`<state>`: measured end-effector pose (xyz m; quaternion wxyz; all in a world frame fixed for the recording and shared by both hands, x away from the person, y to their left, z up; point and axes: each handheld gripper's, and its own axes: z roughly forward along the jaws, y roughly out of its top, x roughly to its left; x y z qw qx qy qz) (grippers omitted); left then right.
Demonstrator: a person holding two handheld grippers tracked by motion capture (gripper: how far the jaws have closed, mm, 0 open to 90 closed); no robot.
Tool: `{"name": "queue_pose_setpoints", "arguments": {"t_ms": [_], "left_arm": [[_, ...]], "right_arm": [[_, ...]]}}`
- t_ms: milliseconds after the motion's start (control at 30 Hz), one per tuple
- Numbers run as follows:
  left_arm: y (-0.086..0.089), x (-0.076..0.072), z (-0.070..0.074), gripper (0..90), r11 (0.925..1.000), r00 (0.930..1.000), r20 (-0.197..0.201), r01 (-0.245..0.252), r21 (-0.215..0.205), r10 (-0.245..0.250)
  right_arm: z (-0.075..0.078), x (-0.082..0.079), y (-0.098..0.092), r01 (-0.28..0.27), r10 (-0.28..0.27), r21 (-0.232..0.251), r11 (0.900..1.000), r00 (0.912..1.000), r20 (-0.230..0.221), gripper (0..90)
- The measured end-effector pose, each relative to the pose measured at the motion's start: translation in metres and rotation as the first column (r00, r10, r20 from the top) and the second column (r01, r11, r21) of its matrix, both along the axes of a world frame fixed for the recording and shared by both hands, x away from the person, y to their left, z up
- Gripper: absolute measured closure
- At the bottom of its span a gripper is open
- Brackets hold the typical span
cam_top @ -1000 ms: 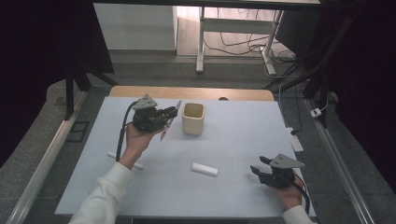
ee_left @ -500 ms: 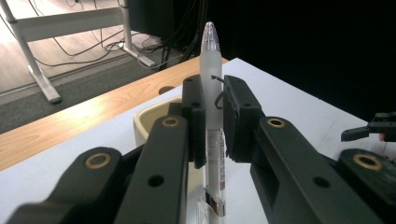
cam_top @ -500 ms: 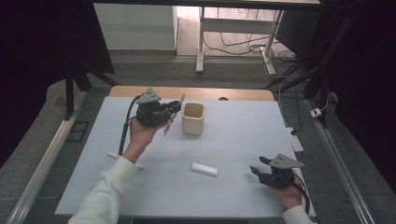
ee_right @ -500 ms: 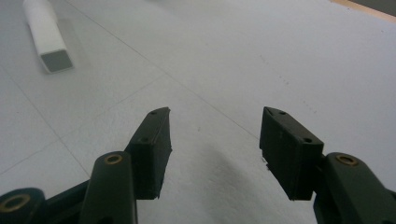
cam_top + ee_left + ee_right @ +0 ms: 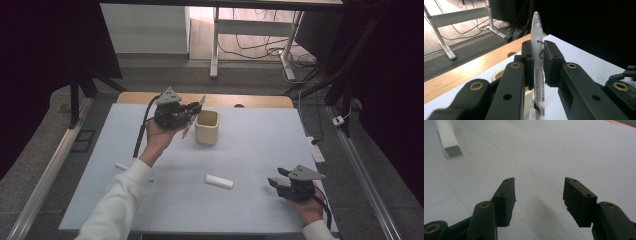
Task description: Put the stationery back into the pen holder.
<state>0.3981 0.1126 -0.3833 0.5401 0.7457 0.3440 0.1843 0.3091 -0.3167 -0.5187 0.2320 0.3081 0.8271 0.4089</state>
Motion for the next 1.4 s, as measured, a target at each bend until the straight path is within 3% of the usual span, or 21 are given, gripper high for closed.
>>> {"name": "queue_pose_setpoints", "arguments": {"t_ms": [267,733,1400], "left_arm": [[-0.005,0.011,0.003,78.8,0.9998,1.0000,0.000,-0.007,-0.016,0.007],[-0.012,0.025,-0.001,78.7,0.9995,0.9996,-0.005,-0.029,-0.006,0.029],[-0.027,0.048,-0.008,78.6,0.9988,0.9986,-0.037,-0.037,-0.032,0.036]], "right_arm": [[0.000,0.000,0.000,0.001,-0.001,0.002,1.000,1.0000,-0.002,42.8],[0.000,0.000,0.000,0.004,-0.004,-0.001,1.000,1.0000,-0.003,42.8],[0.000,-0.001,-0.001,0.005,-0.005,0.010,1.000,1.0000,-0.001,42.9]]}}
